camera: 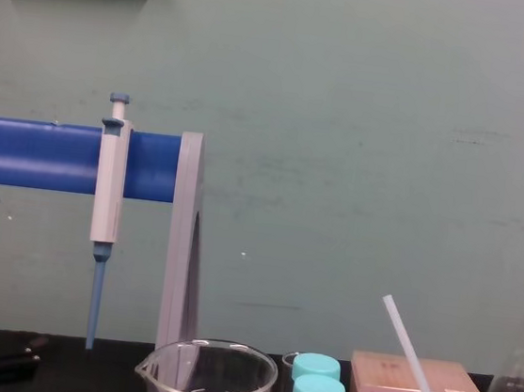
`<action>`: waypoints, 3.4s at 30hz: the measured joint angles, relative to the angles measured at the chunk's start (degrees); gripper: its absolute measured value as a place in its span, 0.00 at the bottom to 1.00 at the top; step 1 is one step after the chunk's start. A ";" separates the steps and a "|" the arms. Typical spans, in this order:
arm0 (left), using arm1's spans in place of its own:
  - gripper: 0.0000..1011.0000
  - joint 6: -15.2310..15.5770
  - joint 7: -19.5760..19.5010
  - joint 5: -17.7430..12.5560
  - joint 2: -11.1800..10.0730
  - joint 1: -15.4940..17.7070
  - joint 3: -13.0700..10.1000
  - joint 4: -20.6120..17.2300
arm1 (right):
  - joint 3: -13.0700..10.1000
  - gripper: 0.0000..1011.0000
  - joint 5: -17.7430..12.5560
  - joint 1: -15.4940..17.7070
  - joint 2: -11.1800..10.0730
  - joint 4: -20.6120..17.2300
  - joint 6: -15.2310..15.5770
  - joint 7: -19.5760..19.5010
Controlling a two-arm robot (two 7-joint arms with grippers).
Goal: Pick up the stirring rod with one hand, then place it down.
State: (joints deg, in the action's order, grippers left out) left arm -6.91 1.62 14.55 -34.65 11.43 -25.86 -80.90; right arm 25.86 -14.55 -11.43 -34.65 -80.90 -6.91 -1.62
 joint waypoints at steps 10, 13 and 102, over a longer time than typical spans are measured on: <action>0.99 0.00 0.00 0.00 0.00 0.00 0.00 0.00 | 0.00 0.99 0.00 0.00 0.00 0.00 0.00 0.00; 0.99 0.00 0.00 0.00 0.00 0.00 0.00 0.00 | 0.00 0.99 0.00 0.00 0.00 0.00 0.00 0.00; 0.99 0.00 0.00 0.00 0.00 0.00 0.00 0.00 | 3.37 0.99 -21.73 -11.20 -4.30 -8.45 25.16 30.80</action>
State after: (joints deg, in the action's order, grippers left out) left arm -6.91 1.62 14.55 -34.65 11.43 -25.86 -80.90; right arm 29.24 -36.28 -22.63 -38.94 -89.35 18.25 29.17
